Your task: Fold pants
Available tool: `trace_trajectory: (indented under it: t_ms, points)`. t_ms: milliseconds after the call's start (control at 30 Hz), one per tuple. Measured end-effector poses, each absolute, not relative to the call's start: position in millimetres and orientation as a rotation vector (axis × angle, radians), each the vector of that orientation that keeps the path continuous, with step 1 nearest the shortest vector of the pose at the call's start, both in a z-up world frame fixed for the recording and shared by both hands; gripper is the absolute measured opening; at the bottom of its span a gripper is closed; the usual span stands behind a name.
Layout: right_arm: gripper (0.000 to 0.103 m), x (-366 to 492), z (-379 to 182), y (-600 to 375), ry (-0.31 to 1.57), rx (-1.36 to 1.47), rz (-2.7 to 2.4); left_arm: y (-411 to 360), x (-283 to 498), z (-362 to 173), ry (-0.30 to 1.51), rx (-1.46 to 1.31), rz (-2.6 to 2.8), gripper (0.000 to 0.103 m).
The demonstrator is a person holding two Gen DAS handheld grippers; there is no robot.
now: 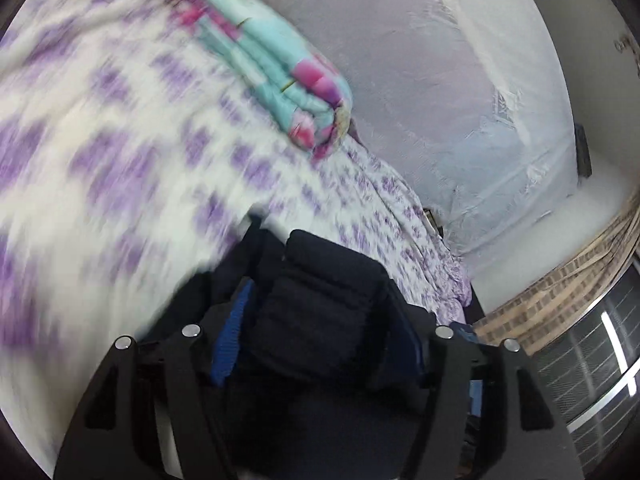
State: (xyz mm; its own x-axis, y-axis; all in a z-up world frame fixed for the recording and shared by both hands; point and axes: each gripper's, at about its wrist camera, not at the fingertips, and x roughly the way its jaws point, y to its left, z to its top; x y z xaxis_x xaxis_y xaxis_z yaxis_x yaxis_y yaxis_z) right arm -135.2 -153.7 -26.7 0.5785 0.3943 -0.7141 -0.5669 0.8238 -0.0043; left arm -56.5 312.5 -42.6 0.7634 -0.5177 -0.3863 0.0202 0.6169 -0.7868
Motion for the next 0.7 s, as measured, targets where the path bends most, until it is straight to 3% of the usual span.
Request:
trace_trajectory:
  t_ms: [467,700]
  points:
    - [0.008,-127.1,-27.6,-167.0,0.781,-0.117,0.606,314.5,-127.9,-53.1,0.715,-1.081,-0.282,0.065]
    - [0.008,-125.8,-27.4,-167.2,0.784,-0.113,0.608,320.5,-109.8,-7.0,0.709,-1.149,-0.238,0.067]
